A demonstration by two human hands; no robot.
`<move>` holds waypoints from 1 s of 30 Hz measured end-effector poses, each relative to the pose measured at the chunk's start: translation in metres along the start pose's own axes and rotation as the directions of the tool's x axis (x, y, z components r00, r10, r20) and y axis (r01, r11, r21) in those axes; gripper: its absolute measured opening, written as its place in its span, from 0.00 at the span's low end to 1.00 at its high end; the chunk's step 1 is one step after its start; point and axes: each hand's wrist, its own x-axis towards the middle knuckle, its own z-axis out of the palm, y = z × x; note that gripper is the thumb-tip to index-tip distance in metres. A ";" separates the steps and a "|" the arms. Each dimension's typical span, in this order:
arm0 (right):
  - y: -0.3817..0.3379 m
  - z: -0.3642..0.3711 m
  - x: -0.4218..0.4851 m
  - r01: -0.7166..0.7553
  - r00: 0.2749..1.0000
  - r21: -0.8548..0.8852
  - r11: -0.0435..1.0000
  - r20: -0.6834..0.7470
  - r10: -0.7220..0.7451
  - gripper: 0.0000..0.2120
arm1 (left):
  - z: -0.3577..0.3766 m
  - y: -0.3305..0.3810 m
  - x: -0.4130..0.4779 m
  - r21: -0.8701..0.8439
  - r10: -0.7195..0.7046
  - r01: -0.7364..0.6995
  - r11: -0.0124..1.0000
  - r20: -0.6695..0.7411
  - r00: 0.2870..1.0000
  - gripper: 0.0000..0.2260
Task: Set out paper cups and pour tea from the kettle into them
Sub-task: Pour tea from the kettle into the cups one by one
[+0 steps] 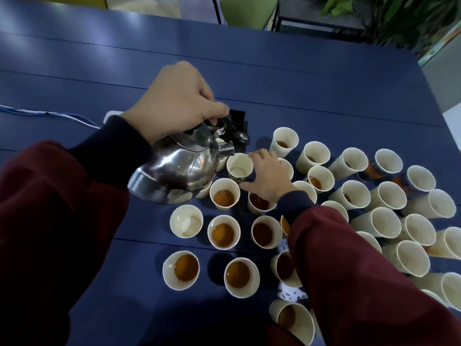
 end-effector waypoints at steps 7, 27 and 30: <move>0.000 0.011 0.014 -0.016 1.000 -0.023 1.000 -0.024 0.015 0.37 | 0.019 0.013 0.024 0.068 0.048 -0.050 0.996 0.032 0.998 0.11; 0.005 0.016 0.022 -0.070 0.997 0.082 0.994 -0.020 0.072 0.36 | 0.045 0.031 0.047 0.254 0.109 -0.126 0.959 0.080 0.991 0.14; 0.006 0.017 0.022 -0.070 0.997 0.088 0.994 -0.034 0.074 0.35 | 0.048 0.032 0.048 0.268 0.119 -0.139 0.953 0.091 0.989 0.13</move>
